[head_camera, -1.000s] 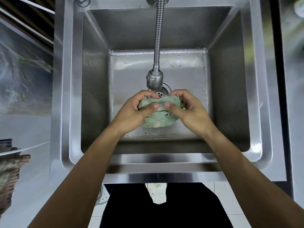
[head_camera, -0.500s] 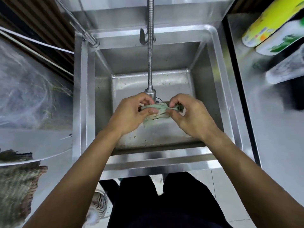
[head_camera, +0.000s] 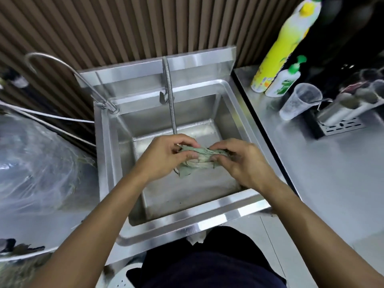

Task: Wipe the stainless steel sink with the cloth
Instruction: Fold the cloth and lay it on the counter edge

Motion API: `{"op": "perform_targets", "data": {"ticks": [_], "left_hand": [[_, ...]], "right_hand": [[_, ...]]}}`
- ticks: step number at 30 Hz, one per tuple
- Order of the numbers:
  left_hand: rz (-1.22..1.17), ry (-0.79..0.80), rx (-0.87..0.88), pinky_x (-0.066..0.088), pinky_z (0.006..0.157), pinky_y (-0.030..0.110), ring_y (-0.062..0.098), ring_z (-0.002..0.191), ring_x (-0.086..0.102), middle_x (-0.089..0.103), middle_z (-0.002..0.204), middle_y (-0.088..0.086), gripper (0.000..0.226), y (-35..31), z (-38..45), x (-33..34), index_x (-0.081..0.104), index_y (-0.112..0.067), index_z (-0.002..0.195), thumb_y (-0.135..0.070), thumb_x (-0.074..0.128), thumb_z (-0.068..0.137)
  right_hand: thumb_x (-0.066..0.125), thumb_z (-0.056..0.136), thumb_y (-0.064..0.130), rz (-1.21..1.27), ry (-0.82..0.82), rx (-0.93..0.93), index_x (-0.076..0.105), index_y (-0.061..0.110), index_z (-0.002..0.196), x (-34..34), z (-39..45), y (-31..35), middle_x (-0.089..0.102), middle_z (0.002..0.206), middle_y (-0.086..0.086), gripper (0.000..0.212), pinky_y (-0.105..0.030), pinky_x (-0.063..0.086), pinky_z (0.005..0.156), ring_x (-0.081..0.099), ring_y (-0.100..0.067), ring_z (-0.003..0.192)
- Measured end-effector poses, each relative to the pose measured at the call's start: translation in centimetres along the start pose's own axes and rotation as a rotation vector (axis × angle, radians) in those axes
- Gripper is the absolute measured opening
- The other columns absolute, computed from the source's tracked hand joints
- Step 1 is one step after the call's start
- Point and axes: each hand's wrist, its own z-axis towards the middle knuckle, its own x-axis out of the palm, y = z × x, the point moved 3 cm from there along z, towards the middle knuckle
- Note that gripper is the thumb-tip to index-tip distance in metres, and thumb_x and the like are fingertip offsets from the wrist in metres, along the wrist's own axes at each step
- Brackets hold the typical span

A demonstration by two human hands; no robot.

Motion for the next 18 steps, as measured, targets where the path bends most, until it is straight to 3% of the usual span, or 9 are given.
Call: {"op": "perform_targets", "data": {"ticks": [4,7,10,16,18], "left_hand": [[-0.099,0.076,0.089,0.06,0.091,0.039,0.012,0.095,0.075,0.078,0.1,-0.013,0.023,-3.4,0.4,2.8,0.081,-0.032,0.097,-0.014,0.084,0.084],[-0.133,0.14,0.166,0.057,0.089,0.033,0.009,0.096,0.074,0.079,0.1,-0.014,0.024,-5.7,1.4,6.6,0.081,-0.037,0.097,-0.017,0.084,0.084],[-0.181,0.249,0.186,0.058,0.091,0.038,0.012,0.098,0.075,0.079,0.101,-0.011,0.02,-8.2,2.3,11.5,0.082,-0.034,0.098,-0.017,0.081,0.088],[-0.134,0.455,0.2,0.055,0.1,0.03,0.0,0.106,0.07,0.076,0.11,-0.018,0.019,-11.6,3.2,23.2,0.081,-0.032,0.102,-0.017,0.078,0.09],[-0.078,0.542,0.172,0.057,0.097,0.033,0.002,0.102,0.072,0.077,0.107,-0.016,0.018,-11.8,3.4,27.0,0.081,-0.029,0.104,-0.018,0.078,0.091]], "right_hand": [[0.081,0.087,0.013,0.087,-0.214,0.147,0.081,0.026,0.102,-3.9,-3.9,0.6,0.077,0.098,0.013,0.021,-0.018,0.054,0.083,0.07,-0.006,0.093],[0.08,0.087,0.009,0.085,-0.333,0.196,0.081,0.023,0.103,-6.7,-7.2,0.2,0.077,0.099,0.012,0.021,-0.028,0.057,0.083,0.071,-0.011,0.092],[0.079,0.088,0.009,0.079,-0.443,0.304,0.081,0.023,0.102,-9.6,-11.5,-1.1,0.076,0.098,0.014,0.019,-0.032,0.059,0.079,0.071,-0.011,0.091],[0.075,0.089,0.004,-0.065,-0.594,0.448,0.08,0.021,0.103,-14.5,-20.9,-4.9,0.076,0.102,0.014,0.022,-0.017,0.054,0.083,0.069,-0.002,0.093],[0.075,0.089,0.007,-0.042,-0.591,0.559,0.081,0.024,0.101,-15.7,-23.9,-7.0,0.076,0.1,0.016,0.022,-0.016,0.053,0.081,0.069,-0.001,0.091]]}}
